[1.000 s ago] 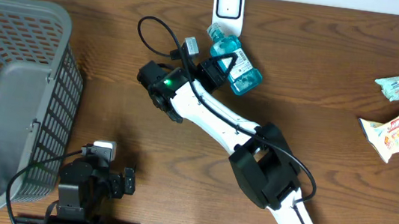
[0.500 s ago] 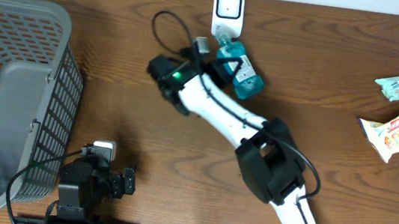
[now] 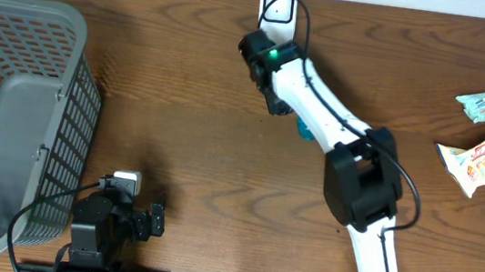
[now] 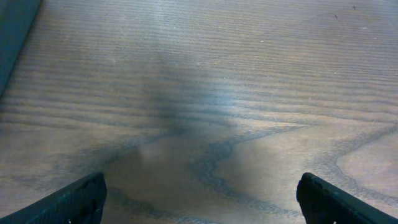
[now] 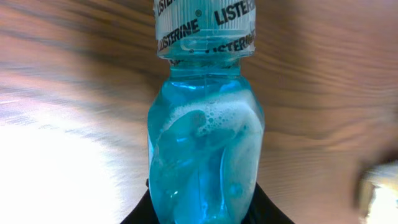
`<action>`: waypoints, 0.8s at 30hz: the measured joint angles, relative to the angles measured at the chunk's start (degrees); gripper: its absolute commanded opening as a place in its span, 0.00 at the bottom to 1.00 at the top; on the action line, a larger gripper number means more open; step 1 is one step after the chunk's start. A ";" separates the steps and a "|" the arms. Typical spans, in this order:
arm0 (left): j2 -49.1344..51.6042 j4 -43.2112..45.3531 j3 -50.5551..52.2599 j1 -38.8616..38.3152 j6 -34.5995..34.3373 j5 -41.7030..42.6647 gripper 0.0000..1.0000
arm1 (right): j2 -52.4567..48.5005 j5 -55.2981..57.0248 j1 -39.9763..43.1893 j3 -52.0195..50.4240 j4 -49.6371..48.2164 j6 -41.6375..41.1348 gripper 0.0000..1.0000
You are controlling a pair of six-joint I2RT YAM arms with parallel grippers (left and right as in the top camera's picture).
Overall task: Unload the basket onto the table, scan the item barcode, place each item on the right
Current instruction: 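Hold the bottle label in front of the white scanner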
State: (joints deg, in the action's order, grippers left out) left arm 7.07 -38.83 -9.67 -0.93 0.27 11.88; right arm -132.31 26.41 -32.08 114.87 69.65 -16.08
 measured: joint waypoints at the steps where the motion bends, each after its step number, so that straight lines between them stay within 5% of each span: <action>1: 0.00 0.00 0.00 0.00 0.00 0.00 0.98 | 1.18 -2.64 0.37 0.17 -0.09 0.00 0.01; 10: 0.00 0.00 0.00 0.00 0.00 0.00 0.98 | 14.01 -31.54 7.78 2.56 -9.70 -0.07 0.01; 24: 0.00 0.00 0.00 0.00 0.00 0.00 0.98 | 13.66 -65.46 18.60 -5.07 -22.36 0.07 0.01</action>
State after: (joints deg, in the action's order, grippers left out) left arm 7.07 -38.83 -9.67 -0.93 0.27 11.88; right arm -118.65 -39.05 -13.47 109.80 47.29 -16.01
